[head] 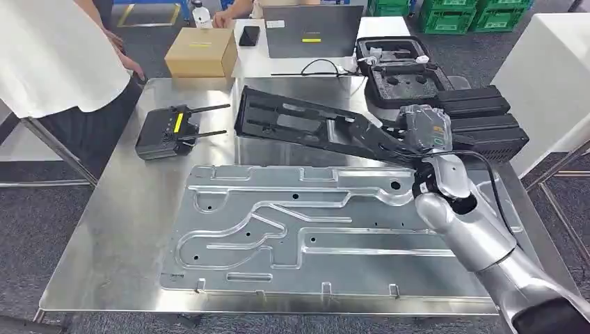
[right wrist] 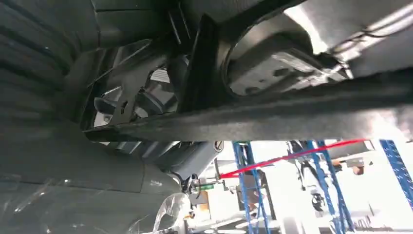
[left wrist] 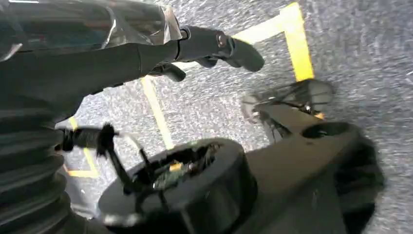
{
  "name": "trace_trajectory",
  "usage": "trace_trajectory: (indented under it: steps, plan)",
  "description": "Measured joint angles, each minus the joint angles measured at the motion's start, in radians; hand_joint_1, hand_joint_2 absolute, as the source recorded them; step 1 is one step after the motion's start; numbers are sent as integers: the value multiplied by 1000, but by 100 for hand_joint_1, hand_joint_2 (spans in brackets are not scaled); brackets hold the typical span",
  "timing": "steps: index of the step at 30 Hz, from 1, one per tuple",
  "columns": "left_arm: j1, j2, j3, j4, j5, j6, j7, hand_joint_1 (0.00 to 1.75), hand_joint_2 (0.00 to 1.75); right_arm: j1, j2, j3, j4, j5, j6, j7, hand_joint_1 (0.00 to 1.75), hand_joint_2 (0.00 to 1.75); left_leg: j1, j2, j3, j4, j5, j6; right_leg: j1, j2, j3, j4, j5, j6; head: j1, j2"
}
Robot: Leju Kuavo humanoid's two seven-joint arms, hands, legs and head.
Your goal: Take the parts from the cabinet and place them on the table.
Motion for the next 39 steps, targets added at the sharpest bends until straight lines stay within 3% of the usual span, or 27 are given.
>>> trace_trajectory:
  steps: [1, 2, 3, 5, 7, 9, 11, 12, 14, 15, 16, 17, 18, 20, 21, 25, 26, 27, 30, 31, 32, 33, 35, 36, 37, 39]
  plan:
    - [0, 0, 0, 0, 0, -12, -1, 0, 175, 5, -10, 0, 1, 0, 0, 0, 175, 175, 0, 0, -16, 27, 4, -1, 0, 1, 3, 0, -2, 0, 0, 0]
    - [-1, 2, 0, 0, 0, -28, -1, 0, 175, 11, -19, 0, 2, -1, 0, 0, 0, 0, 0, 0, -7, 0, 32, -2, -1, 2, 6, 0, -5, 1, 0, 0]
    - [1, 3, 0, 0, 0, -29, -1, 0, 175, 12, -26, 0, 1, -1, 0, 0, 0, 0, 0, 1, 24, -73, 78, -1, -2, 5, 10, 1, -7, 4, 0, 0]
    - [6, 3, -1, 0, 0, -26, -7, 0, 175, 11, -37, 0, 1, -1, 0, 0, 0, 0, 0, 2, 106, -272, 180, 7, -3, 9, 17, 0, -13, 11, 0, 0]
    - [8, 2, -6, 0, 0, -27, -11, 0, 175, 11, -49, 0, 1, -3, -1, -3, 0, 0, -7, 2, 125, -306, 166, 16, 3, 11, 8, 2, -10, 18, 0, 0]
    - [13, 2, -14, 0, 0, -27, -14, 0, 175, 16, -55, 0, 1, -8, -2, -8, 0, 0, -9, -1, 123, -308, 159, 24, 4, 11, 5, -1, -7, 25, 1, 0]
    - [13, 2, -18, 0, 2, -27, -23, 0, 175, 16, -60, 0, 1, -8, -2, -11, 0, 0, 0, -2, 132, -324, 167, 36, -2, 9, 3, 7, -20, 36, 1, 0]
    - [13, 2, -18, 0, 2, -27, -27, 0, 0, 15, -64, 0, 0, -9, -2, -11, 0, 0, 0, -2, 134, -325, 167, 42, 0, 6, -10, 44, -46, 38, 3, 0]
    - [13, 2, -19, 0, 3, -27, -28, 0, 0, 17, -67, 0, -1, -10, -2, -11, 0, 0, -1, -1, 137, -325, 166, 49, 0, 6, -82, 210, -127, 43, 2, 0]
    - [13, 1, -19, 0, 3, -27, -28, 0, 0, 23, -69, 1, -1, -10, -1, -11, 0, 0, -1, -1, 139, -325, 165, 50, 0, 6, -120, 292, -154, 45, 3, 0]
    - [14, 1, -19, 0, 3, -27, -28, 0, 0, 27, -73, 3, -1, -10, -1, -11, 0, 0, -1, -2, 141, -325, 164, 51, 0, 6, -143, 335, -157, 47, 2, 0]
    - [14, 1, -19, 0, 3, -27, -28, 0, 0, 30, -75, 5, -1, -11, 0, -11, 0, 0, 0, -3, 145, -324, 163, 51, -1, 5, -141, 323, -136, 47, 3, 0]
    - [14, 1, -19, 0, 2, -27, -27, 0, 0, 30, -76, 5, -4, -11, 0, -12, 0, 0, 0, -4, 149, -324, 161, 51, -3, 5, -116, 267, -96, 47, 3, 0]
    - [14, 1, -19, 0, 2, -27, -19, 0, 0, 23, -82, 4, -10, -11, 0, -14, 0, 0, 2, -5, 163, -323, 151, 41, -7, 2, -16, 60, 6, 48, 3, 0]
    - [13, 2, -19, 0, 2, -27, -16, 0, 0, 21, -84, 4, -11, -13, 2, -16, 0, 0, -3, -5, 163, -323, 147, 35, -4, 2, 11, 17, -5, 52, 2, 0]
    - [10, 2, -19, 0, 2, -27, -3, 0, 0, 12, -88, 5, -23, -64, 67, -52, 0, 0, -5, -3, 161, -323, 145, 21, 4, 5, 6, 8, -7, 26, 2, 0]
    - [10, 4, -19, 0, 1, -27, -3, 0, 0, 4, -88, 7, -23, -81, 98, -63, 0, 0, -2, -2, 155, -316, 136, 15, -2, 4, 7, 6, -4, 19, 2, 0]
    - [9, 4, -19, 0, 1, -27, -4, 0, 0, -8, -88, 10, -25, -92, 144, -78, 0, 0, -2, 0, 140, -278, 110, 9, -2, 3, 7, 6, -5, 12, 2, 0]
    - [9, 4, -19, 0, 0, -27, -7, 0, 0, -49, -80, 40, -25, -89, 275, -132, 0, 0, 2, 3, 23, -28, 0, -2, 1, 2, 6, 7, -6, 3, 2, 0]
    - [10, 4, -19, 0, 0, -27, -7, 0, 0, -67, -77, 58, -25, -82, 313, -159, 0, 0, 1, 3, -7, 30, -10, -3, 2, 2, 6, 7, -6, 3, 2, 0]
    - [11, 4, -19, 0, 0, -27, -9, 0, 0, -83, -71, 79, -25, -84, 345, -186, 0, 0, 1, 3, -10, 26, 3, -1, 4, 3, 7, 7, -6, 3, 2, 0]
    - [10, 4, -19, 0, 0, -27, -10, 0, 0, -101, -65, 102, -26, -100, 374, -214, 0, 0, 1, 3, 12, -28, 38, 3, 5, 4, 7, 7, -6, 3, 2, 0]
    - [8, 4, -19, 0, 0, -27, -13, 0, 0, -132, -52, 130, -33, -116, 408, -258, 0, 0, -4, 4, 97, -217, 131, 19, 10, 4, 10, 7, -7, 3, 2, 0]
    - [8, 8, -19, 0, 0, -27, -16, 0, 0, -154, -43, 149, -37, -114, 425, -280, 0, 0, -8, 5, 134, -308, 159, 34, 9, 4, 9, 6, -7, 3, 2, 0]
    - [7, 10, -19, 0, 0, -27, -18, 0, 0, -179, -37, 169, -39, -112, 440, -298, 0, 0, -10, 8, 144, -319, 157, 33, 17, 5, 4, 10, -8, 6, 2, 0]
    - [9, 10, -19, 0, 0, -27, -20, 0, 0, -216, -19, 217, -42, -75, 471, -330, 0, 0, -15, 7, 139, -318, 156, 34, 10, 1, 6, 7, -6, 14, 2, 0]
